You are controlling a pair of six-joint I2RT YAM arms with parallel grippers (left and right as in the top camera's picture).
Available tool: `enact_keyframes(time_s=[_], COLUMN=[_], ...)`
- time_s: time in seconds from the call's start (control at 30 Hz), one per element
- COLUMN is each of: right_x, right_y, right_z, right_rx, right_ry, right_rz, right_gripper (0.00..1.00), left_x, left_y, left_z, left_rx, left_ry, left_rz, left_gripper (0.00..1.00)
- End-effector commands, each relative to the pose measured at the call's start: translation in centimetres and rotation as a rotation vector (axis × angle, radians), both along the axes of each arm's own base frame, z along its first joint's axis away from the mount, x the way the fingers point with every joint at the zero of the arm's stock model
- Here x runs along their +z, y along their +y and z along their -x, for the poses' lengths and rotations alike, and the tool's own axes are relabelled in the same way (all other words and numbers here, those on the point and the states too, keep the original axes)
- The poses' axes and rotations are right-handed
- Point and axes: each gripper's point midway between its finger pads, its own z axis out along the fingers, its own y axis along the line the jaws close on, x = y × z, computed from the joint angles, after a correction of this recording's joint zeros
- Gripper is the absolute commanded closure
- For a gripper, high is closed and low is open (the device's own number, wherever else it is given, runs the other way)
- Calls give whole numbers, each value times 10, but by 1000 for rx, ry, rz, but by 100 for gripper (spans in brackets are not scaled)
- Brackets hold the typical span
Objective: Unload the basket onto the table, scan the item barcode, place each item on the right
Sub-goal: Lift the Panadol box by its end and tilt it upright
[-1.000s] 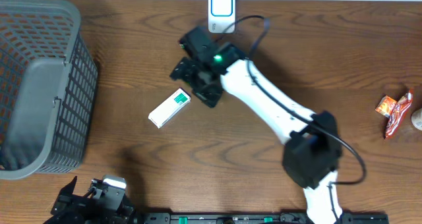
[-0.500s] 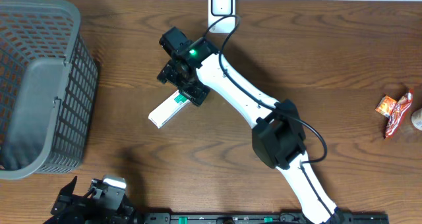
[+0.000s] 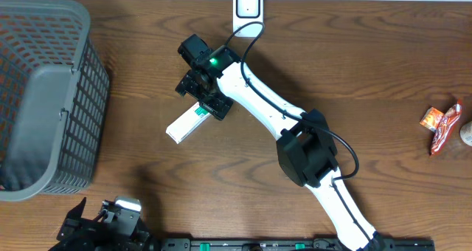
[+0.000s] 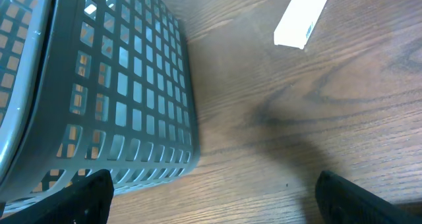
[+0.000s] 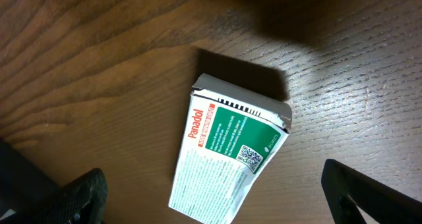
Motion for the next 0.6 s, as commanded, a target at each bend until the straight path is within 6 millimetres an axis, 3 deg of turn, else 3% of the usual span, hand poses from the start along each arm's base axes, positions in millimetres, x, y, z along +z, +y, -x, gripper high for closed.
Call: enact_keyframes(time_s=[0.0,0.4,0.43,0.57], right_x=[-16,-70,-73,-76], right_y=[1,12,12,9], right_z=[-1,14,15,21], right_rx=[-15,-5,-4,13], right_ry=[23,140,145,158], right_rz=[15,2,6,28], right_gripper=[1,1,4,33], left_x=[1,1,1,1], left_y=[0,0,0,0], left_z=[0,0,0,0], left_rx=[-1,-1,-1,-1], left_ry=[-4,-4,-4,-4], left_rz=[-5,-5,-5,-5], left_gripper=[2,2,2,2])
